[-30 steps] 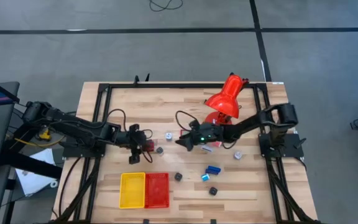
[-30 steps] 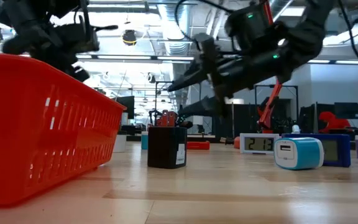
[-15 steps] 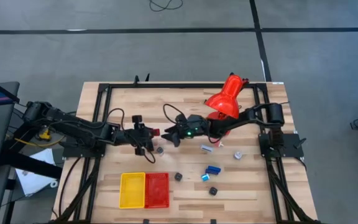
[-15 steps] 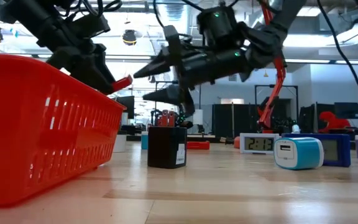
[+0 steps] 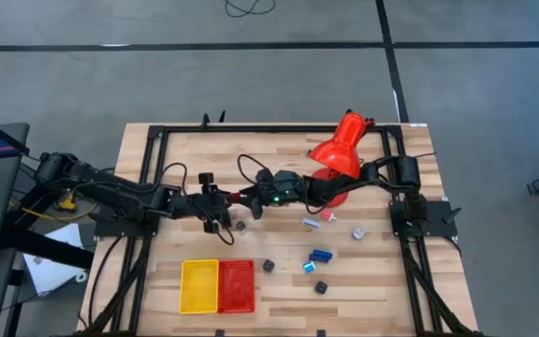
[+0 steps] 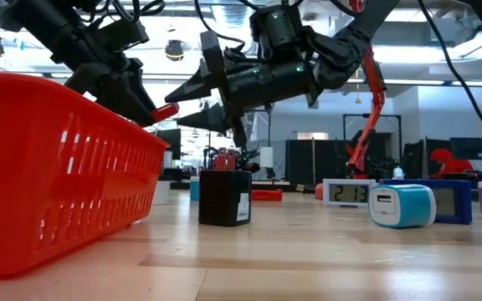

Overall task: Pick & Place Office items
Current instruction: Put the left red digital clock into the yellow bin

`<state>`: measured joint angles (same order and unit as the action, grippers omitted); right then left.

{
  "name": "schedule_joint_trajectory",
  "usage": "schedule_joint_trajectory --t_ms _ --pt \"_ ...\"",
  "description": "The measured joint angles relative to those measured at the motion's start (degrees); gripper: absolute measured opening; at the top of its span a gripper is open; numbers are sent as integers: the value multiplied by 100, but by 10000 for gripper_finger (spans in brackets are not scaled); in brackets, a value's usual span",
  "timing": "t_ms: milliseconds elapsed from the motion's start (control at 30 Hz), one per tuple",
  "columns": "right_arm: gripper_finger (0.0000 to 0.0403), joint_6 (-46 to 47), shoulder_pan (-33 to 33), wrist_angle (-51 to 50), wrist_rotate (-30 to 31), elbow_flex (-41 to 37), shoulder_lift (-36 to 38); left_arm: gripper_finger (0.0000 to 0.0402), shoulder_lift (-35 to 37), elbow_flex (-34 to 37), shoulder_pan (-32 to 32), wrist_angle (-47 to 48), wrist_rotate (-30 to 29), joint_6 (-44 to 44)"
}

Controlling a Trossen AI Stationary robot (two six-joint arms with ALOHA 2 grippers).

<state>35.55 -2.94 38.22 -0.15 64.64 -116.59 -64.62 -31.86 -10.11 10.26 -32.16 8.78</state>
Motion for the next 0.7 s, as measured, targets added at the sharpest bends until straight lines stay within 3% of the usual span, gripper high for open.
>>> schedule_joint_trajectory --t_ms 333,567,700 --pt "57 5 16 -138 -31 -9 8 166 0 4 2 -19 -87 19" --pt "49 -560 69 -116 -69 -9 6 185 59 0 -5 -63 142 -200" --pt "50 -1202 127 -116 -17 -9 6 210 131 -2 138 7 596 -682"
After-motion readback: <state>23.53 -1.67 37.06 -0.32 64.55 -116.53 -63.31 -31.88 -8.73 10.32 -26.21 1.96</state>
